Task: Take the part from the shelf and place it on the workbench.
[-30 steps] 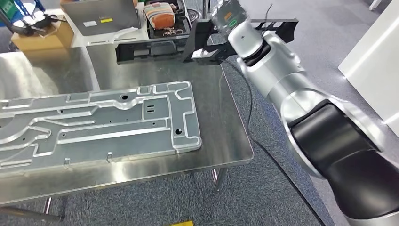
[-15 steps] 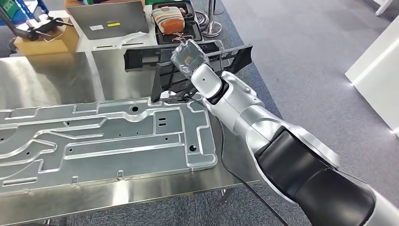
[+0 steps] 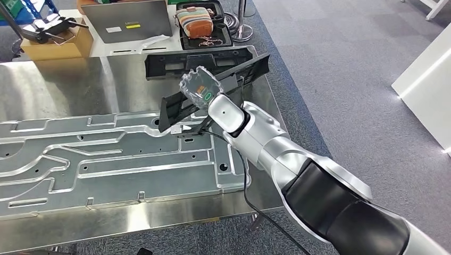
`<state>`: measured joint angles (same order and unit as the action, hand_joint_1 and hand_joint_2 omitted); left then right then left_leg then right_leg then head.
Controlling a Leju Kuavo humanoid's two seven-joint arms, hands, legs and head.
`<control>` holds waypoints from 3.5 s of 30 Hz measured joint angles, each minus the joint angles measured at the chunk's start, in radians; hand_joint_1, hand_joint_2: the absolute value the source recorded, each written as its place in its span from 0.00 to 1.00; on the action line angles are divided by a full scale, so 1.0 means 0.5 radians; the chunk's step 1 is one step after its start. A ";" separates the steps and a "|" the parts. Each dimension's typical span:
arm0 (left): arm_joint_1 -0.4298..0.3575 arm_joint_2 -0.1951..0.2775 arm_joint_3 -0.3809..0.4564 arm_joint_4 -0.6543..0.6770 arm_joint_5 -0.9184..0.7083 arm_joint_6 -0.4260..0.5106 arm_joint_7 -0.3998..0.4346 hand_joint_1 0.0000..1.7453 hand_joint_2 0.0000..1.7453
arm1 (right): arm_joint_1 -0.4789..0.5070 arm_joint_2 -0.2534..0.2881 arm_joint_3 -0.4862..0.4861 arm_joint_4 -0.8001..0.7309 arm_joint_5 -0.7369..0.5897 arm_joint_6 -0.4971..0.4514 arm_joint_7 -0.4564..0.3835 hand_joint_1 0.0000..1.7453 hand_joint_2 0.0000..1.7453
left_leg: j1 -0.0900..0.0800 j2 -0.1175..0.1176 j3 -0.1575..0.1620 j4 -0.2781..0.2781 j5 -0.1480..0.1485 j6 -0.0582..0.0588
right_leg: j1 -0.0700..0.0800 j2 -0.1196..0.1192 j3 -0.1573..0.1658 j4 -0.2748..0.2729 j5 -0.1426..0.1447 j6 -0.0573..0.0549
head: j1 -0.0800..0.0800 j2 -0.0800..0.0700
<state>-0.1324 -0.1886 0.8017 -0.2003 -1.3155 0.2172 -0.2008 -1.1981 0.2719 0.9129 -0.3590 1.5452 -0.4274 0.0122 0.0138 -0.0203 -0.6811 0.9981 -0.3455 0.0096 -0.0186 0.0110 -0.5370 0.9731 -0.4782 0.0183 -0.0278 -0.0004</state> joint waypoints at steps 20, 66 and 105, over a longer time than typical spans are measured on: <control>0.023 -0.018 -0.072 0.000 -0.006 0.136 -0.047 0.00 1.00 | 0.129 -0.115 -0.088 -0.586 -0.004 0.295 -0.101 1.00 1.00 | 0.000 0.004 0.009 0.000 0.004 -0.010 | 0.000 0.001 -0.005 0.020 -0.006 0.009 | 0.000 0.000; 0.015 -0.021 -0.093 0.000 -0.068 0.169 -0.011 0.00 0.00 | -0.286 -0.208 0.187 -1.162 -0.168 0.714 -0.132 0.00 0.00 | 0.000 0.004 0.009 0.000 0.004 -0.012 | 0.000 0.001 -0.006 0.024 -0.007 0.007 | 0.000 0.000; -0.025 -0.028 -0.047 0.000 0.009 0.061 0.052 0.00 0.00 | -0.235 -0.313 0.240 -1.433 -0.270 0.808 -0.084 0.00 0.00 | -0.002 0.023 -0.029 0.014 0.062 -0.045 | 0.026 -0.014 -0.001 0.073 -0.018 -0.042 | 0.000 0.000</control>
<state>-0.1447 -0.2029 0.7782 -0.2003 -1.3108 0.2476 -0.1748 -1.3154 0.1153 1.0327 -1.0755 1.4104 -0.0237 -0.0299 0.0128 -0.0089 -0.6956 1.0051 -0.3143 -0.0131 -0.0056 0.0042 -0.5373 1.0096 -0.4874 -0.0026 -0.0278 -0.0004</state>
